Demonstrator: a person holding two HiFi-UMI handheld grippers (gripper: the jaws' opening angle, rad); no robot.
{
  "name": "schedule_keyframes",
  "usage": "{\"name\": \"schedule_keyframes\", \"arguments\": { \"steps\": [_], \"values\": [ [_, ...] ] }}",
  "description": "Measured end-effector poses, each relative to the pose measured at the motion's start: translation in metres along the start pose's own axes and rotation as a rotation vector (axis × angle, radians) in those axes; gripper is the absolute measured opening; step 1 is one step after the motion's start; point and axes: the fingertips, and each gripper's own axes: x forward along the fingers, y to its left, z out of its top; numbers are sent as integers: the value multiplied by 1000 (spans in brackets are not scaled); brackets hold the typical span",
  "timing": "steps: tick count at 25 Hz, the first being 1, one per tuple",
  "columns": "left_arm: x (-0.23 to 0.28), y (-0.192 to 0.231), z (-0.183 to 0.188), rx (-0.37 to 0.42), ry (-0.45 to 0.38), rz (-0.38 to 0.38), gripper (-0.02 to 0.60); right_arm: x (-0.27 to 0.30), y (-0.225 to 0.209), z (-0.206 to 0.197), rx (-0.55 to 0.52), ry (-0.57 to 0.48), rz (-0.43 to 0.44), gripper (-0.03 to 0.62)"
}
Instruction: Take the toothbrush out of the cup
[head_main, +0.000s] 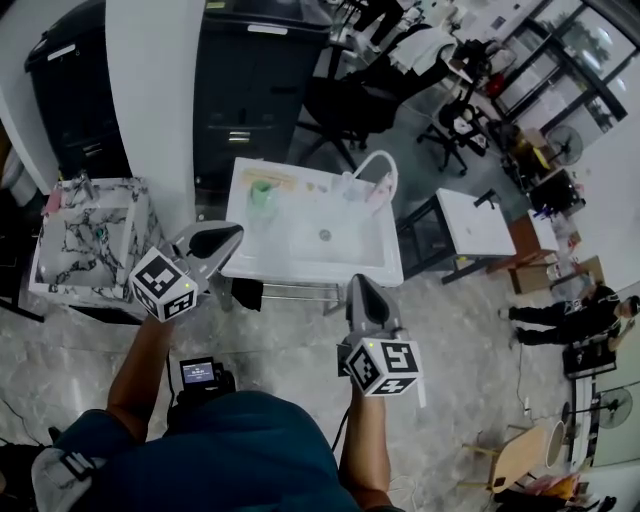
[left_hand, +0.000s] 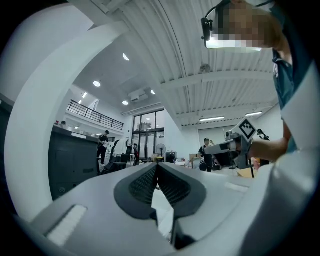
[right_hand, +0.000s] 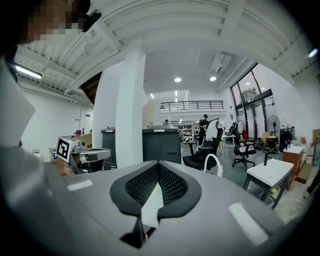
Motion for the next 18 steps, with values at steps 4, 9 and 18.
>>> {"name": "schedule_keyframes", "arguments": {
  "steps": [4, 9, 18],
  "values": [
    [-2, 20, -6, -11, 7, 14, -1, 24, 3, -1, 0, 13, 16, 5],
    [2, 43, -15, -15, 22, 32, -2, 53, -1, -3, 3, 20, 30, 5],
    [-8, 77, -23, -8, 82, 141, -2, 126, -25, 4, 38, 18, 119, 5]
  ]
}}
